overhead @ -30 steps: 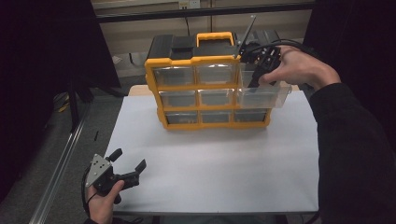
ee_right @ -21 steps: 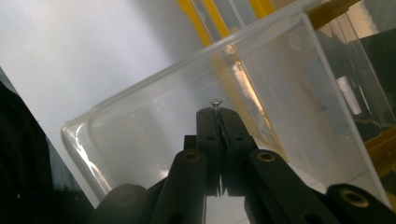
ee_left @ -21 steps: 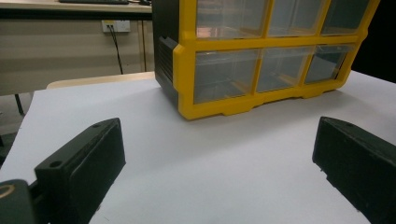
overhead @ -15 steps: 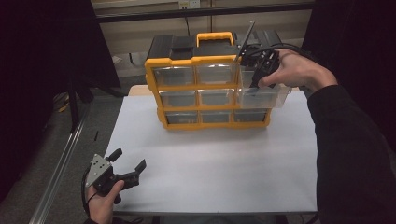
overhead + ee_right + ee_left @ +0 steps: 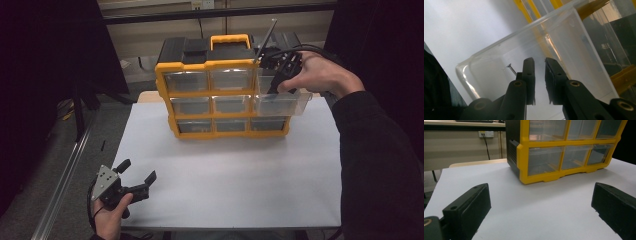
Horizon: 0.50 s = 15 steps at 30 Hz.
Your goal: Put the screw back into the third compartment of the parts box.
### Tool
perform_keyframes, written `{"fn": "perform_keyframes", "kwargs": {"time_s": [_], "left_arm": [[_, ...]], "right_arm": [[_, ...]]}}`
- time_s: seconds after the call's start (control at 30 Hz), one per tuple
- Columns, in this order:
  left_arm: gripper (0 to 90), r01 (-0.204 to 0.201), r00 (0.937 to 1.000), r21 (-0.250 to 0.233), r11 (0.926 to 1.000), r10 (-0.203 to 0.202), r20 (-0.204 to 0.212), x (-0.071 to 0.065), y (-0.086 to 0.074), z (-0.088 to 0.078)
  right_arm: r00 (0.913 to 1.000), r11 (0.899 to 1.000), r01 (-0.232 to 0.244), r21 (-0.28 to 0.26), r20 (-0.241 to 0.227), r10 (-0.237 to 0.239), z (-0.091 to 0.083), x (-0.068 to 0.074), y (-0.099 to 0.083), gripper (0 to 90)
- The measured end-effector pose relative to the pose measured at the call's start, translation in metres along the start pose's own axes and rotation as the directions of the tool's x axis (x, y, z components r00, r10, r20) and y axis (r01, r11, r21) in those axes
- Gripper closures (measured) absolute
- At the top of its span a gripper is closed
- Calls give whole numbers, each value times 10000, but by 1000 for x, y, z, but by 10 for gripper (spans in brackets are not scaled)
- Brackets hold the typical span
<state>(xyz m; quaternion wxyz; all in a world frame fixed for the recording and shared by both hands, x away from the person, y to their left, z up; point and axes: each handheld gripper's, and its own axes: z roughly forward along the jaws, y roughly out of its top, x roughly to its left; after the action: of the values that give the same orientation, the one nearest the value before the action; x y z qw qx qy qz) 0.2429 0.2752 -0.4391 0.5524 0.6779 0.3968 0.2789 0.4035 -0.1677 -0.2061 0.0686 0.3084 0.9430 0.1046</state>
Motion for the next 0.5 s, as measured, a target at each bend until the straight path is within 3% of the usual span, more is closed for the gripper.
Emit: {"fn": "perform_keyframes", "kwargs": {"time_s": [0.5], "left_arm": [[23, 59, 10000, -42, 10000, -59, -10, 0, 0, 0]], "right_arm": [[9996, 9978, -55, -668, 268, 73, -15, 1, -4, 697]]}}
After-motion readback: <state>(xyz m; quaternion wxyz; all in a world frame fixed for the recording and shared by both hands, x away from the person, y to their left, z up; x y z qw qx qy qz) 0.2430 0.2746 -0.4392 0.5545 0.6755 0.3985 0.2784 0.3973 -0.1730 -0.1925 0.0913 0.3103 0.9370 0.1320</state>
